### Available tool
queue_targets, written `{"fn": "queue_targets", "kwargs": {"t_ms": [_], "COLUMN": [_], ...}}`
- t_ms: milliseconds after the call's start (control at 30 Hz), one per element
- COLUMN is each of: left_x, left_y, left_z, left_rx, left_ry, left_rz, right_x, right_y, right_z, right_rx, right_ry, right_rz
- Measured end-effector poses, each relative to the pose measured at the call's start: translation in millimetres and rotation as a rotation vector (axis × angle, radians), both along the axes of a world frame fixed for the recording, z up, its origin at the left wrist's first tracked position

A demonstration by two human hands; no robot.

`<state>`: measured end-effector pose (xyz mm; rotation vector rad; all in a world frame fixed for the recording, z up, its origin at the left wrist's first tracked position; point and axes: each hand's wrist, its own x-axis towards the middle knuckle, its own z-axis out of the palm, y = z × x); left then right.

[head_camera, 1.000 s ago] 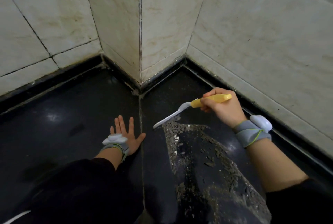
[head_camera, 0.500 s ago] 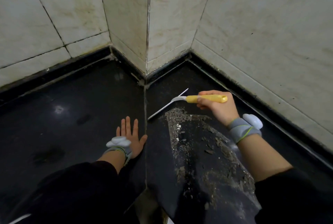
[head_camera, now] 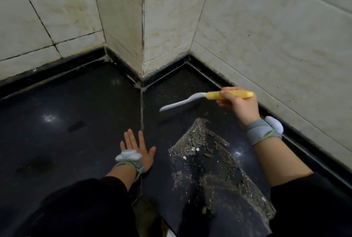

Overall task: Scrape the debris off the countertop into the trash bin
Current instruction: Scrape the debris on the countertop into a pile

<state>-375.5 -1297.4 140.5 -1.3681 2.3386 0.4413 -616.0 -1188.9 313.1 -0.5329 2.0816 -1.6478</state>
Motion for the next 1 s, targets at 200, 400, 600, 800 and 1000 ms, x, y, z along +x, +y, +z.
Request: {"fn": "queue_targets", "kwargs": {"t_ms": [200,400,600,800,1000], "left_x": [1,1,1,0,1], "left_y": [-2,-6,-4,-4,-7], "left_z": [-3,-3,1,0,-5], "left_rx": [0.005,0.04,0.039,0.03,0.043], "left_ry": [0.006,-0.021,-0.017,-0.019,-0.01], "left_rz": [0.0,-0.01,-0.018,-0.009,-0.007], "right_x": [-2,-8,-12,-14,13], "right_y": [-19,16,55,64,18], "right_z": [-38,-37,-13,1,-10], "right_rx": [0.022,0.14,0.169,0.175,-0.018], "right_ry": [-0.019,0.081,0.085,0.081,0.006], "right_rz": [-0.115,-0.14,-0.224,-0.223,-0.136]}}
